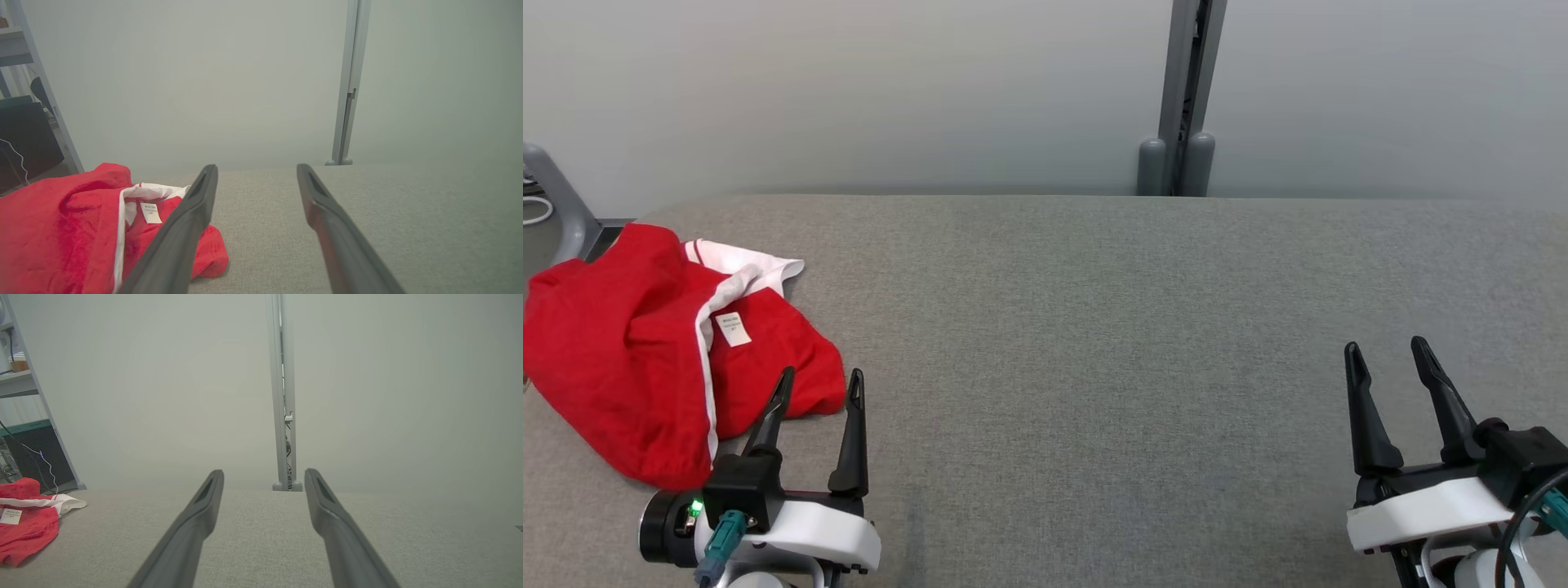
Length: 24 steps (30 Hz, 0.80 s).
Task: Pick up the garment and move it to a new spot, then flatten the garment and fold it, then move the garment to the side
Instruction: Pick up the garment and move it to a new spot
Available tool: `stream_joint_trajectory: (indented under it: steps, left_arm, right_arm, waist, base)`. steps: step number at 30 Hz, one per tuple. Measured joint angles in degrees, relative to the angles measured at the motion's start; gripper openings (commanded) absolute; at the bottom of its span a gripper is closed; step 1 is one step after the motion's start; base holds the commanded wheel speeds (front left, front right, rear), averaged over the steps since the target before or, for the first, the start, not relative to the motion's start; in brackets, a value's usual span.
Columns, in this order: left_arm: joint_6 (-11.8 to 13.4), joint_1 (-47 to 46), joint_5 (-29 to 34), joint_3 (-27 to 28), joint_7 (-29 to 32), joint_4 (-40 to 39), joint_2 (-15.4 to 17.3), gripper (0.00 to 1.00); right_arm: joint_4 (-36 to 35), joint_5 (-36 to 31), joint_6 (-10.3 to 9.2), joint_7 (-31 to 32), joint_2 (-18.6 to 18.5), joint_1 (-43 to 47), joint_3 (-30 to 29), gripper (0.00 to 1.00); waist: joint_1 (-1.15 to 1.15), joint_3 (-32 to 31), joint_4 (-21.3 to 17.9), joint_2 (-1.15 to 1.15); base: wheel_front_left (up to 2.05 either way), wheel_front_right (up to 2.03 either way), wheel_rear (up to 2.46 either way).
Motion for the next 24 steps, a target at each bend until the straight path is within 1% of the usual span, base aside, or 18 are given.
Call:
stream_joint_trajectory:
  steps: [9, 24]
  left_arm:
    - [0.2, -0.1, -0.6, 1.1, 0.0, 0.3, 0.0, 1.0]
    - [0.5, 0.0, -1.6, 1.7, 0.0, 1.6, 0.0, 1.0]
  right_arm:
    - [0.5, 1.2, 0.0, -0.1, 0.1, 0.2, 0.9, 1.0]
    - [1.4, 2.3, 0.0, -0.1, -0.1, 0.4, 2.6, 1.0]
  waist:
    - [0.0, -0.2, 5.0, 0.0]
    - [0.0, -0.6, 15.5, 0.0]
  base:
    - [0.0, 0.0, 0.0]
    - [0.0, 0.0, 0.0]
